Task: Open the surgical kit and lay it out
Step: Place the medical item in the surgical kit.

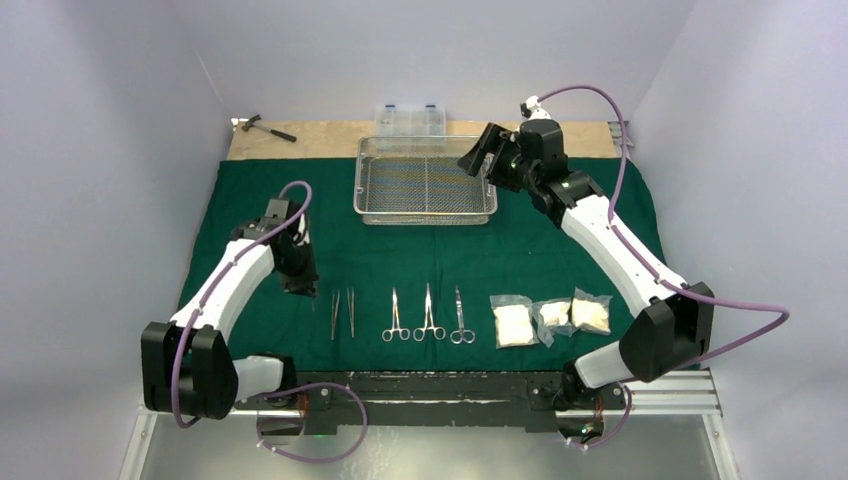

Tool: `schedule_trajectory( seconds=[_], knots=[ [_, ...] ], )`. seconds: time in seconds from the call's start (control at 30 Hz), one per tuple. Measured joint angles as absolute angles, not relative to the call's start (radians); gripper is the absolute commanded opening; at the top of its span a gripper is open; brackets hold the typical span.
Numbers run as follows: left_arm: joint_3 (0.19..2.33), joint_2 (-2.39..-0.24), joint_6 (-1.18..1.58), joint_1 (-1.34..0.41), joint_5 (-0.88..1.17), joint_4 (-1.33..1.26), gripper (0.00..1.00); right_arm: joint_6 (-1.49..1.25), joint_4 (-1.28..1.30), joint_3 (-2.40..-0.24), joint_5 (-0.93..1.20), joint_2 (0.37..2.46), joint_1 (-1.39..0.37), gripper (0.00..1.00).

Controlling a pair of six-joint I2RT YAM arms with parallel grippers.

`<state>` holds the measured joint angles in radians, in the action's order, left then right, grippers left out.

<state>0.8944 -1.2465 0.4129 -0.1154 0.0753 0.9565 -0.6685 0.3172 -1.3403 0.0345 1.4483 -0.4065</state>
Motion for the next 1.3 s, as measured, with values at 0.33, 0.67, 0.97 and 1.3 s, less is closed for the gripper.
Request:
schedule_trajectory(
  seconds=[0.33,0.67,0.97,1.3],
  knots=[
    [0.796,-1.294,0.469,-0.119,0.055,0.936,0.00,-0.668,0.348,-1.296,0.047,1.444,-0.352,0.82],
    [0.797,-1.442,0.480,-0.160,0.024,0.930,0.00,-0.672,0.348,-1.291,0.070,1.445,-0.328,0.82],
    [0.797,-1.482,0.480,-0.167,-0.012,0.942,0.05,-0.672,0.348,-1.291,0.075,1.447,-0.292,0.82],
    [0.797,-1.516,0.480,-0.173,-0.032,0.960,0.19,-0.669,0.348,-1.292,0.102,1.461,-0.266,0.82]
  ],
)
